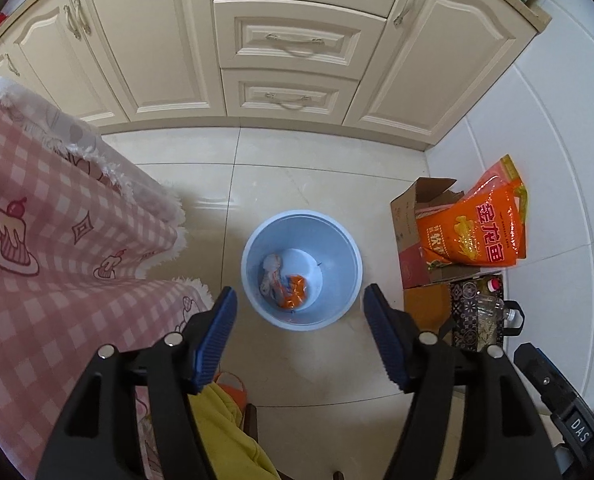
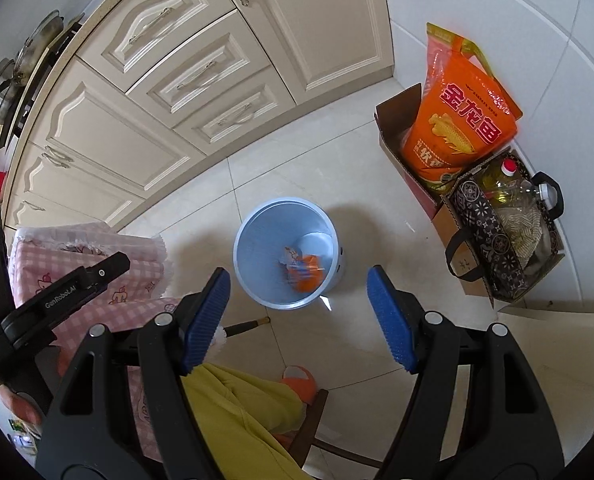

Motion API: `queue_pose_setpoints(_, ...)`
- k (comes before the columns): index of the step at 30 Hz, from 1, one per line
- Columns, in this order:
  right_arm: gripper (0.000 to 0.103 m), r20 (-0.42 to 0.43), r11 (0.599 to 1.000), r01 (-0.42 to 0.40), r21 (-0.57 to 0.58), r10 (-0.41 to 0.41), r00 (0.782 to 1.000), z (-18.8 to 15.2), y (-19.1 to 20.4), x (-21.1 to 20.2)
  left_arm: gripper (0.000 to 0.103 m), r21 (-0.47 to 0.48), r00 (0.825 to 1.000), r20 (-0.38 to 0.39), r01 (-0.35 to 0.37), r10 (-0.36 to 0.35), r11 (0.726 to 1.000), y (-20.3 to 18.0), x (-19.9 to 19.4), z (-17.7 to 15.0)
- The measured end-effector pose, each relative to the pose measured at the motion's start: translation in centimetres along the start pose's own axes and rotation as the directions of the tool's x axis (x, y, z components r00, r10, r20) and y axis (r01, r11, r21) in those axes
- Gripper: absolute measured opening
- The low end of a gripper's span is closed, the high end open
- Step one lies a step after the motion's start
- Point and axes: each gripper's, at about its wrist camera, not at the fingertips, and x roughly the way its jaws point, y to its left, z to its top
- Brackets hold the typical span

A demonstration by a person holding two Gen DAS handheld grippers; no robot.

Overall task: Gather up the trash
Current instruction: 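Open both tools to drop the can and bread bag into the bin, then move both open tools back toward the trash on the table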

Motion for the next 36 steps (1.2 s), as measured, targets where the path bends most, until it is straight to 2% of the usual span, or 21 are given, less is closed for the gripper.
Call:
queue_pose_setpoints(5,0.070,0.021,1.000,-0.001,0.016,0.000,1.000,-0.5,0.1,-0.9,0.065,0.017,1.000,-0.005,0.014,-0.014,1.000,-0.2,-0.5,-0.5)
queue_pose_setpoints(16,0.070,0.064,0.999,-0.016,-0.028,0.017,0.998,-1.5,1.8,-3.1,0.065,0.046,0.999,0.016,0.027,-0.028,0.999,-0.3,-2.9,-2.1)
queue_pose_setpoints(23,0.070,0.092,0.998,-0.029,-0.055,0.034,0.995,-2.9,3.2,-5.0,0.065,0.071,0.997,0.061,0.034,-0.038,0.997,0.0,-5.9,-3.5)
queue_pose_setpoints(29,0.071,0.124,0.995,-0.044,-0.091,0.055,0.991,-4.7,5.0,-6.9,0.065,0.087,0.991,0.110,0.068,-0.077,0.994,0.7,-9.2,-5.3)
queue_pose_setpoints(36,0.072,0.185,0.986,-0.057,-0.155,0.086,0.979,-7.3,8.3,-10.0,0.065,0.077,0.970,0.213,0.106,-0.121,0.991,2.8,-14.1,-7.8)
